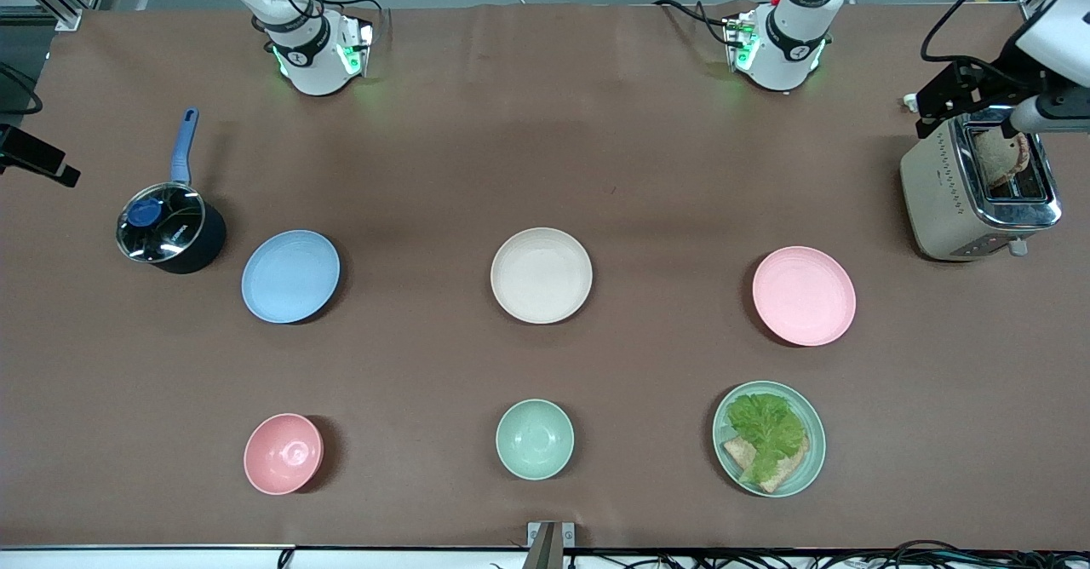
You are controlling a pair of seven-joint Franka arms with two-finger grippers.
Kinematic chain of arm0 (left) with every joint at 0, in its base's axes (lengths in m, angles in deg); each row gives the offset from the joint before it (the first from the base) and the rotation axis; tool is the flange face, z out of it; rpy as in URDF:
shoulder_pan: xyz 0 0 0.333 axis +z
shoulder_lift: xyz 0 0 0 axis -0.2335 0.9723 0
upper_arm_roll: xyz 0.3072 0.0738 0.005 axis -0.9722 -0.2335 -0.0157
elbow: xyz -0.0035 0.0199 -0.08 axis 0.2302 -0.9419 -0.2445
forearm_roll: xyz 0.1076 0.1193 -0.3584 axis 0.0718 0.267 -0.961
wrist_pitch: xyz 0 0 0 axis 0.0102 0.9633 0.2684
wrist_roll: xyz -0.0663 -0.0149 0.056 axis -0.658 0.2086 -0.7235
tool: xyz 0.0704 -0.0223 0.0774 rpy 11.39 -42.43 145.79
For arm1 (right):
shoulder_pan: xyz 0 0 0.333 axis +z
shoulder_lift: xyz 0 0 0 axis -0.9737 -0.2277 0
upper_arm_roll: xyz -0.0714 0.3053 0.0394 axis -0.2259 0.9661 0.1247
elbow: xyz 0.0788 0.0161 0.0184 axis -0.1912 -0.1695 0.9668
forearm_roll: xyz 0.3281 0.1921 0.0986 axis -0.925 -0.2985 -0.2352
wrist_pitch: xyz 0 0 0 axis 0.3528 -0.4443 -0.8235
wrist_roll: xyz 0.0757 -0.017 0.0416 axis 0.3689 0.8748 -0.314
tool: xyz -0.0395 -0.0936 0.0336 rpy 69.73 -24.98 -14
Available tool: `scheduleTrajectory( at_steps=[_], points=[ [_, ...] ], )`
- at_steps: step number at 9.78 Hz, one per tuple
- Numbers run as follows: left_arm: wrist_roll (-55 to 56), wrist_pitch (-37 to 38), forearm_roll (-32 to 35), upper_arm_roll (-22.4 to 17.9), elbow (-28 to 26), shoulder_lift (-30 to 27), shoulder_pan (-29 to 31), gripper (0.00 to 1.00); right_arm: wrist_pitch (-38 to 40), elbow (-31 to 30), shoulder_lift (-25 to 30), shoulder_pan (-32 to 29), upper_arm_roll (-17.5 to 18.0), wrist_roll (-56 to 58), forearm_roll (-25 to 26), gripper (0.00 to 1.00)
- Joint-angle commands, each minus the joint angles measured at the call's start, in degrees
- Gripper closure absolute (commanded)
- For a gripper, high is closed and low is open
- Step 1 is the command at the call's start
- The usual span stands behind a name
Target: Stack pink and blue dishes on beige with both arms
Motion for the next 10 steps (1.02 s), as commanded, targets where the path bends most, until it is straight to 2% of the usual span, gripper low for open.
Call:
scheduleTrajectory(
  at_steps=[1,3,4,6,7,8,9,10],
  points=[
    [-1.1,1.0,-0.8,-0.1,-0.4,0.7,0.2,0.0,-0.6,-1.3,1.2,-0.4,0.1,0.4,-0.9,0.0],
    [-1.1,1.0,-0.2,-0.1,1.5,2.8,0.4,0.0,-0.7,-1.2,1.2,-0.4,0.1,0.4,-0.9,0.0],
    [-3.1,1.0,0.1,-0.2,2.8,5.9,0.4,0.0,-0.5,-0.9,1.0,-0.4,0.0,0.4,-0.7,0.0],
    [-8.1,-1.9,-1.7,-0.4,2.0,11.3,4.3,0.0,-0.4,-0.9,-0.8,-0.2,0.1,0.7,-0.7,0.0],
    [-10.8,-5.7,-3.1,-0.5,-0.7,12.9,6.6,0.0,-0.8,-3.9,-1.3,-0.2,0.1,1.1,-0.8,0.0],
    [-15.8,-11.5,-4.7,-0.4,-5.0,14.5,9.5,0.0,-5.8,-8.8,-1.8,-0.2,0.1,2.6,-1.0,0.0],
    [-21.5,-14.4,-9.3,-0.5,-8.0,16.6,12.8,0.0,-11.9,-13.8,-2.2,-0.4,0.1,5.9,-1.0,0.0],
    [-29.4,-17.3,-11.3,-0.4,-8.9,20.6,14.6,0.0,-15.8,-16.8,-3.9,-1.0,0.1,8.9,-1.1,0.0]
  ],
)
